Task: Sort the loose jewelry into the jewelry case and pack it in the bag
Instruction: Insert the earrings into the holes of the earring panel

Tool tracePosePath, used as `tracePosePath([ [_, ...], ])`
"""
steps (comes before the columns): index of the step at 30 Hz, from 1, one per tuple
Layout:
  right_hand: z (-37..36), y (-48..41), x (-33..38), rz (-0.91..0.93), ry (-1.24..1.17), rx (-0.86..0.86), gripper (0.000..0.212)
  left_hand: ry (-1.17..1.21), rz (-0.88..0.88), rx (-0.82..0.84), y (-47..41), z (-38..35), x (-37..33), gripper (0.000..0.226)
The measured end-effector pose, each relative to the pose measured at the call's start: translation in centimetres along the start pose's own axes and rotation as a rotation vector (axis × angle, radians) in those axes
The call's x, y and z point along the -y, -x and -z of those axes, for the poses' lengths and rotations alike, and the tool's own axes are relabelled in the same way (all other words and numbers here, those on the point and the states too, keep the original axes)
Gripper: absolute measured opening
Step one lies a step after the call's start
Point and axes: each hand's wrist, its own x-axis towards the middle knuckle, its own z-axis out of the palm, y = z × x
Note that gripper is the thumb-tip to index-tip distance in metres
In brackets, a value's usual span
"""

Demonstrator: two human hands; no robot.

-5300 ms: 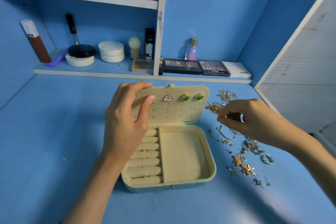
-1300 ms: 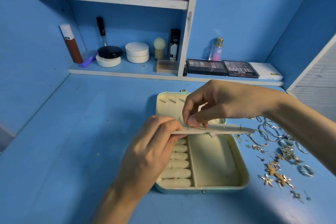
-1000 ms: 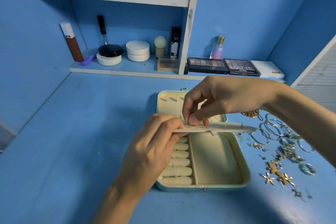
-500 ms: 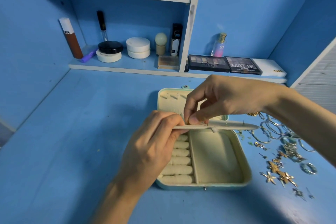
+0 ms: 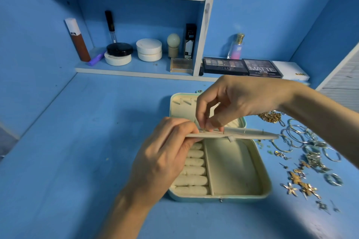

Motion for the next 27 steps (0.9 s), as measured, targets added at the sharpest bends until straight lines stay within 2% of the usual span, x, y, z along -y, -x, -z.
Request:
tracePosePath([
  [9,-0.2,-0.3,0.6,-0.063,0.044,0.042,0.013,0.012,0.021,-0.008,0.2,-0.1,0.0,0.004],
  [20,-0.7,0.2,0.6,-0.077,0.074,-0.038,0.014,0.013,0.042,-0.03,0.2,-0.2,-0.2,0.01],
  [24,-0.9,1.0,-0.1,-0.027,0.036,-0.169,0.01,0.014,0.054,-0.024,-0.2,-0.1,0.0,0.012],
  [27,-1.0,1.9,-0.4,0.025,0.061,-0.389,0.009,0.036,0.086,-0.028,-0.9,-0.3,0.2,0.012],
])
